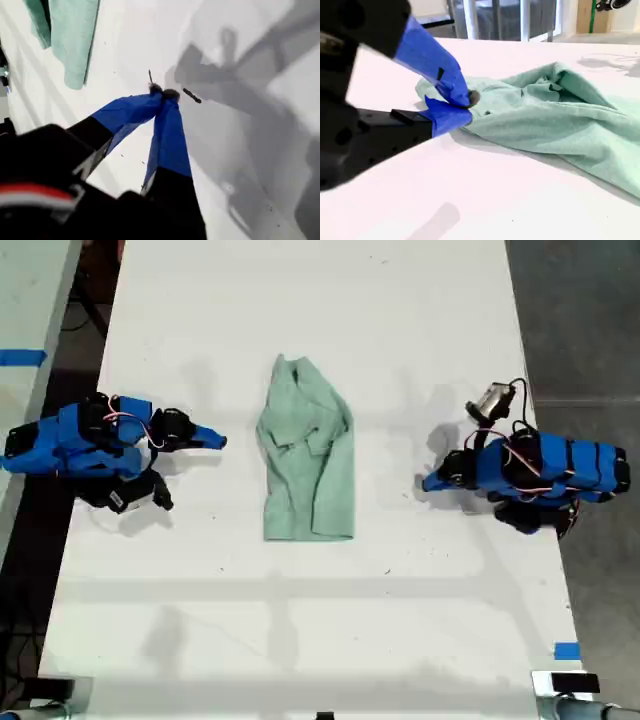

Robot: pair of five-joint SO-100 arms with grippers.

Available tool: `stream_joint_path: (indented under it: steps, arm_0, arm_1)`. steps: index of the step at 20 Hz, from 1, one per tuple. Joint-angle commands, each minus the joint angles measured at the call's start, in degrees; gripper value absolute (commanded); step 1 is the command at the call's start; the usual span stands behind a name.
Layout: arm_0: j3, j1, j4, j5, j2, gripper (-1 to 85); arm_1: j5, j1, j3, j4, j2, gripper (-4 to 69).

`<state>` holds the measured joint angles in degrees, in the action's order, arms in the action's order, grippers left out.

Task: Fold t shirt

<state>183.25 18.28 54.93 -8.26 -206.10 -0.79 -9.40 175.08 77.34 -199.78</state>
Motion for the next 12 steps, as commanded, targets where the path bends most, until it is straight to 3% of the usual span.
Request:
stream_joint_path:
  steps: [1, 12]
  arm_0:
    - [-0.1, -0.7, 1.7, 2.6, -0.5, 0.0]
    - [-0.8, -1.8, 5.4, 7.6, -0.5, 0.0]
  arm_1:
    - [-8.6, 0.7, 3.0, -1.1, -1.0, -0.1]
    - [-4.8, 0.5, 2.4, -0.5, -1.0, -0.1]
